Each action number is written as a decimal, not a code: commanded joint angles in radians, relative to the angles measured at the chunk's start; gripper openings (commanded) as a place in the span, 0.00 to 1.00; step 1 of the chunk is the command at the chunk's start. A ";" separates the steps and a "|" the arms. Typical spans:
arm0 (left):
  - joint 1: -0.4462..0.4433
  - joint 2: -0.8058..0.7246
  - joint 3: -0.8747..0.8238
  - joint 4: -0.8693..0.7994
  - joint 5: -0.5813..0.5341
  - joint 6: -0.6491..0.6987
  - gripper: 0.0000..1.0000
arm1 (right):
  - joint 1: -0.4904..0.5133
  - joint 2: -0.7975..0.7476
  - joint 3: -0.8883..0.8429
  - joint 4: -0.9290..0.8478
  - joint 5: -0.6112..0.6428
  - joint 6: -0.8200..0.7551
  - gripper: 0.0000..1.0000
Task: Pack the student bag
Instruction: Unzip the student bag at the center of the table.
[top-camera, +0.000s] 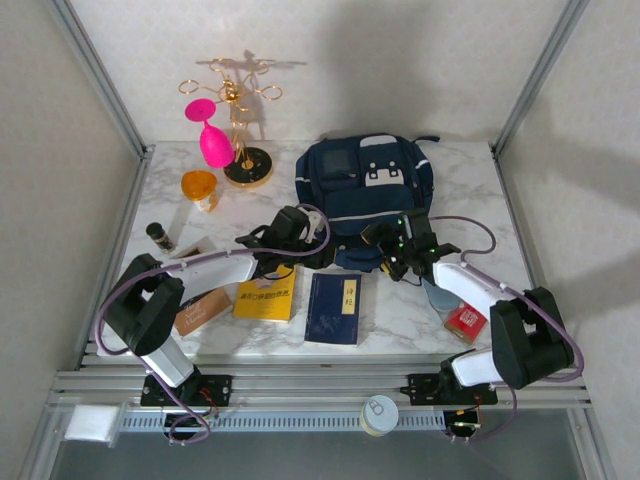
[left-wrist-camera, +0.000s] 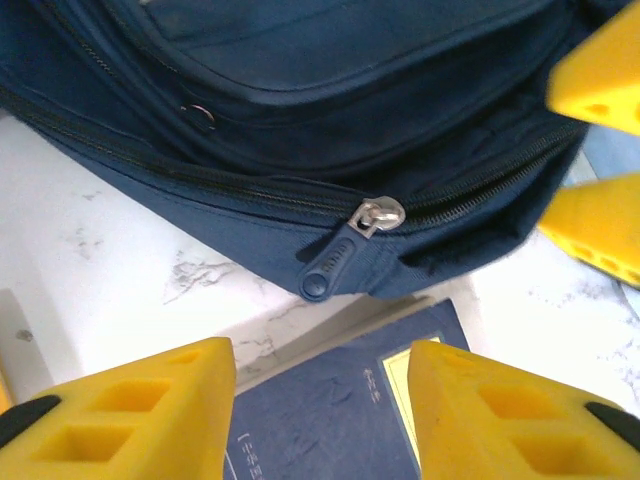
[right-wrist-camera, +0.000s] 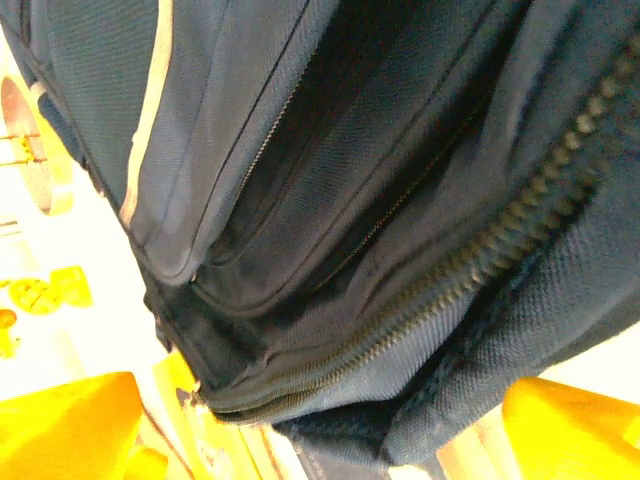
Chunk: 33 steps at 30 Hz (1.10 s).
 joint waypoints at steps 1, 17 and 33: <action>0.003 0.029 0.065 -0.057 0.078 0.064 0.52 | 0.000 0.066 0.029 0.038 0.046 0.047 0.86; 0.002 0.226 0.181 -0.063 0.077 0.200 0.58 | -0.010 0.111 0.042 0.061 0.054 -0.005 0.37; -0.002 0.254 0.208 0.036 0.183 0.230 0.46 | -0.014 0.119 0.051 0.050 0.054 -0.038 0.29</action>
